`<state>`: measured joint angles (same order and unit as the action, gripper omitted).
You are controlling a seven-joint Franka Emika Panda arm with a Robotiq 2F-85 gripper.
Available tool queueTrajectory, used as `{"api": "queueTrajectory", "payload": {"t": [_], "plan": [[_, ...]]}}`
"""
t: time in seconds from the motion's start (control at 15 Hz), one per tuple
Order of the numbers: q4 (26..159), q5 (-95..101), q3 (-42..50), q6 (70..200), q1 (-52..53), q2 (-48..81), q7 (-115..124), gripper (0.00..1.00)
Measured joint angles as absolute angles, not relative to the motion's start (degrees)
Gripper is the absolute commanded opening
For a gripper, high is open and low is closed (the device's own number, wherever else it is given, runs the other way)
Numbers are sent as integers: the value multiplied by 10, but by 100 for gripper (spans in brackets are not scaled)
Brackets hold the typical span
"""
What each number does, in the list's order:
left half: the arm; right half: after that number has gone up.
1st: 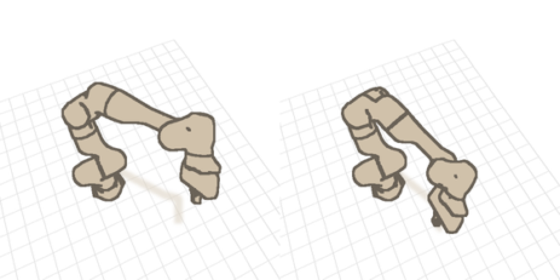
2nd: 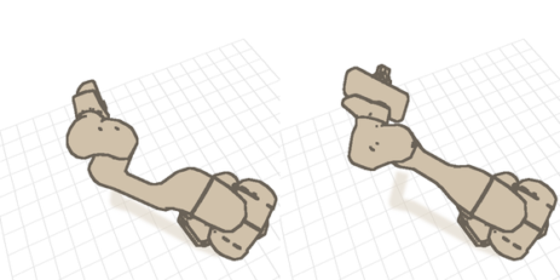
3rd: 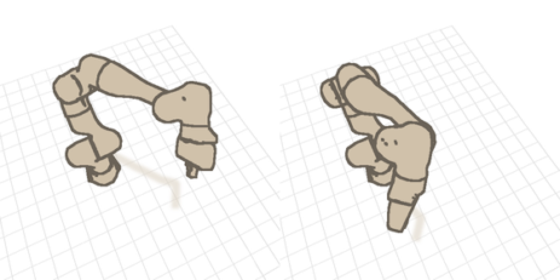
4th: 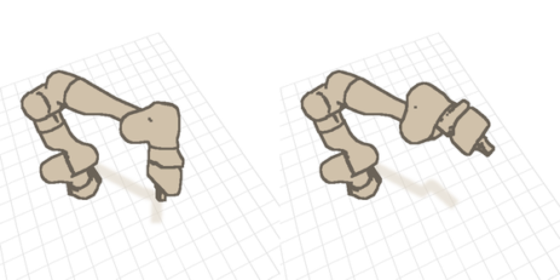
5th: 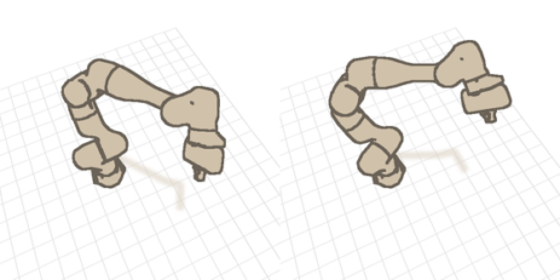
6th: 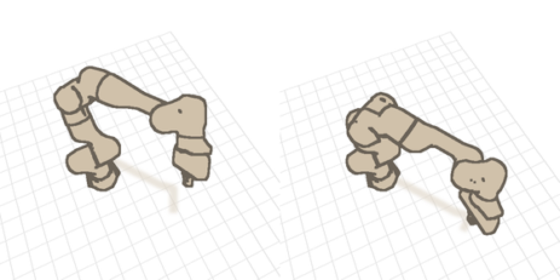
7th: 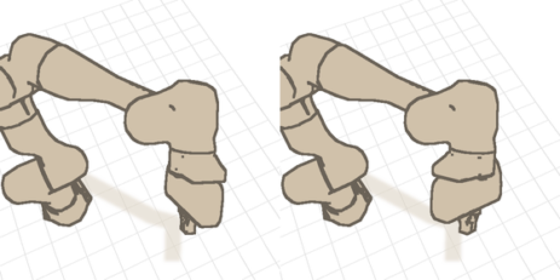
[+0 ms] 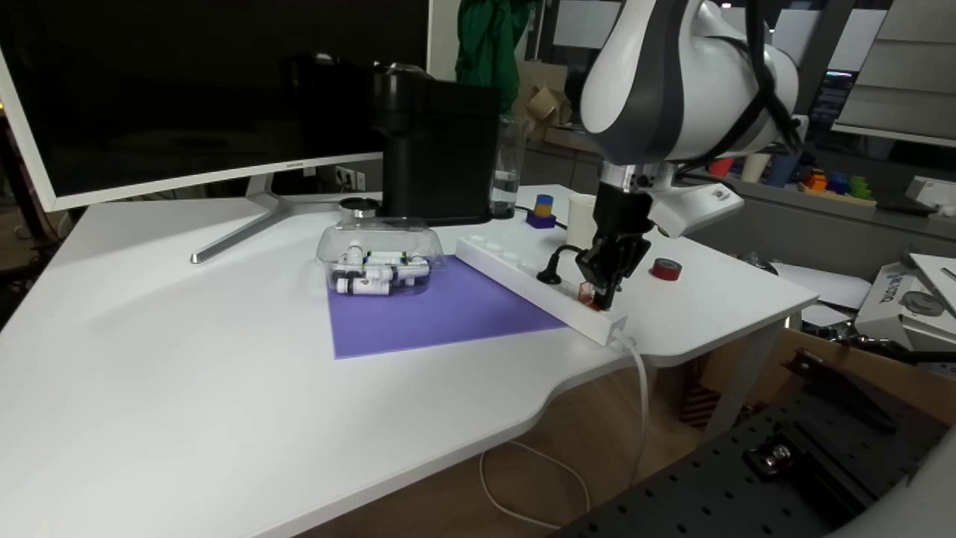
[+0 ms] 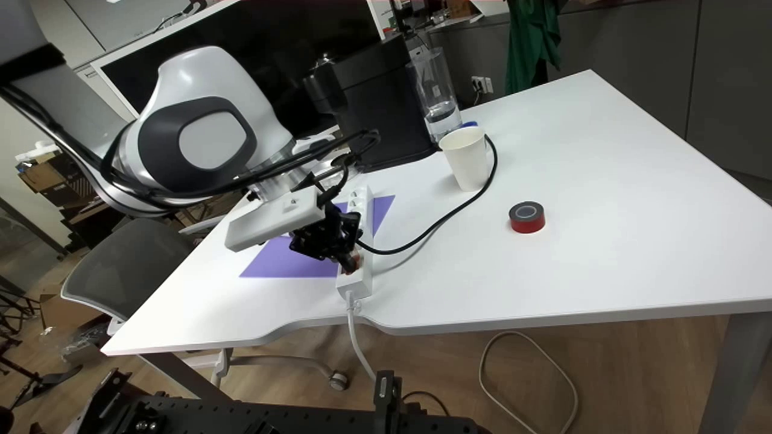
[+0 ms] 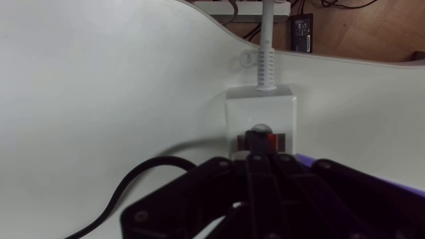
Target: Turn on the switch on the adapter
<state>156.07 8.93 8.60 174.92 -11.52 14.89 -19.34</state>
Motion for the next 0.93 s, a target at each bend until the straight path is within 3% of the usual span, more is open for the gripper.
{"api": "queueTrajectory", "payload": {"t": [0.93], "plan": [[1530, 80, 53, 1708, -142, 160, -229, 0]]}}
